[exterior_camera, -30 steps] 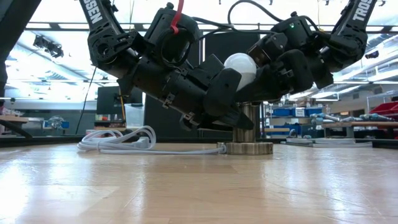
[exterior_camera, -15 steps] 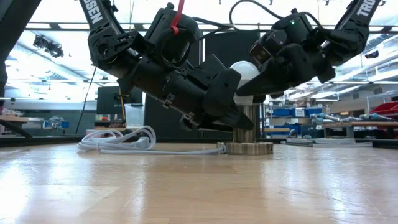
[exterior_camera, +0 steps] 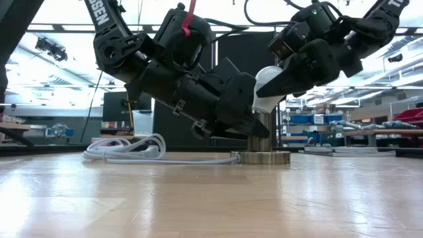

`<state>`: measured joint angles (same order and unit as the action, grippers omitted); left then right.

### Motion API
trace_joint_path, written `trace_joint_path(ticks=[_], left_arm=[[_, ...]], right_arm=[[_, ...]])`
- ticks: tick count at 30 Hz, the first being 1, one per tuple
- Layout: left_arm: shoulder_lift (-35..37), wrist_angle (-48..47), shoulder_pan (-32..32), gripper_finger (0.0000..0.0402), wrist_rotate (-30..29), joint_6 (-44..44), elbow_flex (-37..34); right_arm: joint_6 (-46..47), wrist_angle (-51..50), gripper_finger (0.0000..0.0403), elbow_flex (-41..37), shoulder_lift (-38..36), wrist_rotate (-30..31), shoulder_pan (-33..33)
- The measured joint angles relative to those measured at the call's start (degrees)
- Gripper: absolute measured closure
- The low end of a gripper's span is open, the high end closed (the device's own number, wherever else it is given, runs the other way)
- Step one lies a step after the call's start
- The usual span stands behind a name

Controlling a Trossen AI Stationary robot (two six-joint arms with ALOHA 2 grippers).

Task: Screw lightbulb
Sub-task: Insert the lightbulb into the lamp holder

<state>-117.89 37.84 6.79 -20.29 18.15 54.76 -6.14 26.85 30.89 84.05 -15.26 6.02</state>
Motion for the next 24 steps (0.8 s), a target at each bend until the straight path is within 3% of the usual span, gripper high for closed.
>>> trace_joint_path(ticks=[16,19,24], left_arm=[[0.0,0.1,0.0,0.0204,0.0,-0.1,0.0],[0.0,0.1,0.0,0.0204,0.0,-0.1,0.0],[0.0,0.1,0.0,0.0204,0.0,-0.1,0.0]], right_arm=[[-2.6,-7.4,0.0097,0.1,-4.3,0.8,-0.1],[-3.1,-7.8,0.0113,0.2,-4.3,0.8,-0.1],[-5.1,-19.6,0.0141,5.9,-4.3,1.2,-0.2]])
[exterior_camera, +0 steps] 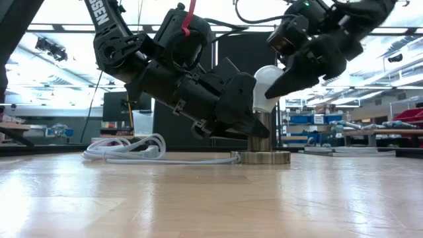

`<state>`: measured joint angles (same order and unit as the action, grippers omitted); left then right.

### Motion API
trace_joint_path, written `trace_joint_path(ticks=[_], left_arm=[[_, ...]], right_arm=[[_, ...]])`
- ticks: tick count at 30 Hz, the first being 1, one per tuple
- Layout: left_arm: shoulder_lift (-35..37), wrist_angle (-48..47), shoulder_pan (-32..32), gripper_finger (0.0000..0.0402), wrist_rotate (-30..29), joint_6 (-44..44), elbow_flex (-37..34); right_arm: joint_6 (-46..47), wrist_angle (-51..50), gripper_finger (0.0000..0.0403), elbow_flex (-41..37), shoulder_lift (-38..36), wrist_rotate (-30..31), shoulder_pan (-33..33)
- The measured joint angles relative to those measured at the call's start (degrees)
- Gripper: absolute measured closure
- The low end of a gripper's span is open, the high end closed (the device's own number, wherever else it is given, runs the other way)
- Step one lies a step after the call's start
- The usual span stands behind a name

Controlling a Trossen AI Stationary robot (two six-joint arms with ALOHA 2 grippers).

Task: Screw lightbulb
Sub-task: Insert the lightbulb into the lamp holder

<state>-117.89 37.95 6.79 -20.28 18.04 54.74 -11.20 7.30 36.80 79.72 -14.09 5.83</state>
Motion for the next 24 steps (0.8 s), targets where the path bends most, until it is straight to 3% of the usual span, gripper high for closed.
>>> trace_joint_path(ticks=[5,10,15,24], left_arm=[[0.0,0.0,0.0,0.0204,0.0,0.0,0.0],[-0.1,0.9,0.0,0.0204,0.0,0.0,0.0],[-0.1,1.9,0.0,0.0204,1.0,-0.3,-0.1],[-0.2,4.2,-0.1,0.0204,2.0,-2.6,-0.2]], right_arm=[[-1.5,-10.4,0.0109,5.3,0.1,1.5,-0.5],[-1.5,-12.7,0.0081,7.7,2.9,1.7,-1.2],[-2.0,-16.7,0.0092,11.5,5.8,1.7,-2.4],[-2.3,-28.0,0.0109,16.3,4.8,2.5,-2.7]])
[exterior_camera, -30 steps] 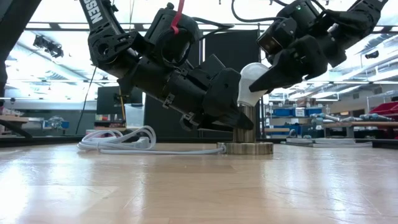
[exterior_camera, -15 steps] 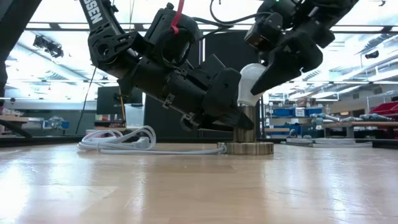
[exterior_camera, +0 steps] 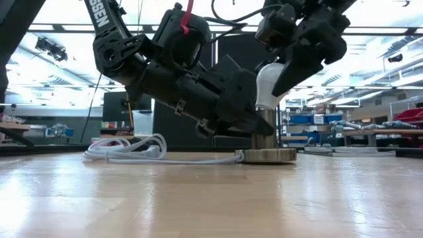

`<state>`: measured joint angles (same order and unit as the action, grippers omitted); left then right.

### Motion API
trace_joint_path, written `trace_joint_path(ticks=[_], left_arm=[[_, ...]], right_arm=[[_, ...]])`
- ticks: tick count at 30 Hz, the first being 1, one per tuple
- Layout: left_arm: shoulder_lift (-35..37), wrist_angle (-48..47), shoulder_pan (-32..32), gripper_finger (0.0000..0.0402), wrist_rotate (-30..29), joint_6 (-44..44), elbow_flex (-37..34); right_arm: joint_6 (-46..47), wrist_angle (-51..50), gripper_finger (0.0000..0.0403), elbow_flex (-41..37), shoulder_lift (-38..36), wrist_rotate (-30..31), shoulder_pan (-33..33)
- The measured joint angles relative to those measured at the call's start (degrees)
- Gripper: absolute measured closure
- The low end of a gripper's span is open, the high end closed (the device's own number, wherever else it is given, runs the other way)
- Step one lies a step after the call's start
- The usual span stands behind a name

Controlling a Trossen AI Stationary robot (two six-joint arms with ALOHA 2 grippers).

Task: Screw lightbulb
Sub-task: Insert the lightbulb into the lamp holder

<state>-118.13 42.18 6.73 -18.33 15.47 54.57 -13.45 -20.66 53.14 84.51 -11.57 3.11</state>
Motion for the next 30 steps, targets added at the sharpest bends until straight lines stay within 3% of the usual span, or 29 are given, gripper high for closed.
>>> trace_joint_path(ticks=[10,30], left_arm=[[-0.2,0.6,-0.5,0.0204,-0.3,-0.1,0.2],[-10.0,-1.0,-0.8,0.0204,0.4,-2.0,13.0]], right_arm=[[0.1,-1.8,0.0100,0.3,-0.3,0.6,-0.8],[2.4,-9.8,0.0096,0.2,-2.8,2.8,-0.9]])
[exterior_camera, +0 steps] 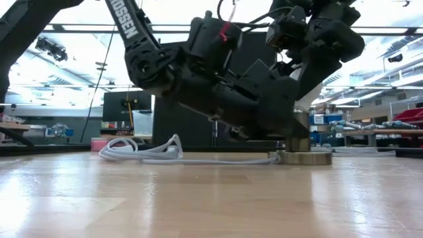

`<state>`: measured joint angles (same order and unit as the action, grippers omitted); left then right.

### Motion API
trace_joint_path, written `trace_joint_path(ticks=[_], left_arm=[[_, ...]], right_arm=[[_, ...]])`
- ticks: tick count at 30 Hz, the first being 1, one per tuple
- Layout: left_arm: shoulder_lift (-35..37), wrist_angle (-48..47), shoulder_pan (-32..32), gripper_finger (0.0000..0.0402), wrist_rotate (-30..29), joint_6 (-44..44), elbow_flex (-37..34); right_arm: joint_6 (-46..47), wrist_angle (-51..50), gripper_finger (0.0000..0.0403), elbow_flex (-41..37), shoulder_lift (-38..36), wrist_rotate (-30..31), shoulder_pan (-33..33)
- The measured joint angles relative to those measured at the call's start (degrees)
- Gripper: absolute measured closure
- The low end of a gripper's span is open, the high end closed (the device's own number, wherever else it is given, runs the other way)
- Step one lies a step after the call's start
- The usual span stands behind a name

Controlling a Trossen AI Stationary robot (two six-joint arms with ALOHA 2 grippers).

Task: Screw lightbulb
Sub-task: Insert the lightbulb into the lamp holder

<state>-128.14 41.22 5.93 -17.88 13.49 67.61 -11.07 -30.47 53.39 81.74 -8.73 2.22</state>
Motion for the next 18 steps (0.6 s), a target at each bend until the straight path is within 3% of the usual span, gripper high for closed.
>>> trace_joint_path(ticks=[18], left_arm=[[-2.5,-0.3,-0.8,0.0204,0.7,0.0,3.2]], right_arm=[[1.4,0.8,0.0096,0.0,-4.3,1.4,-1.5]])
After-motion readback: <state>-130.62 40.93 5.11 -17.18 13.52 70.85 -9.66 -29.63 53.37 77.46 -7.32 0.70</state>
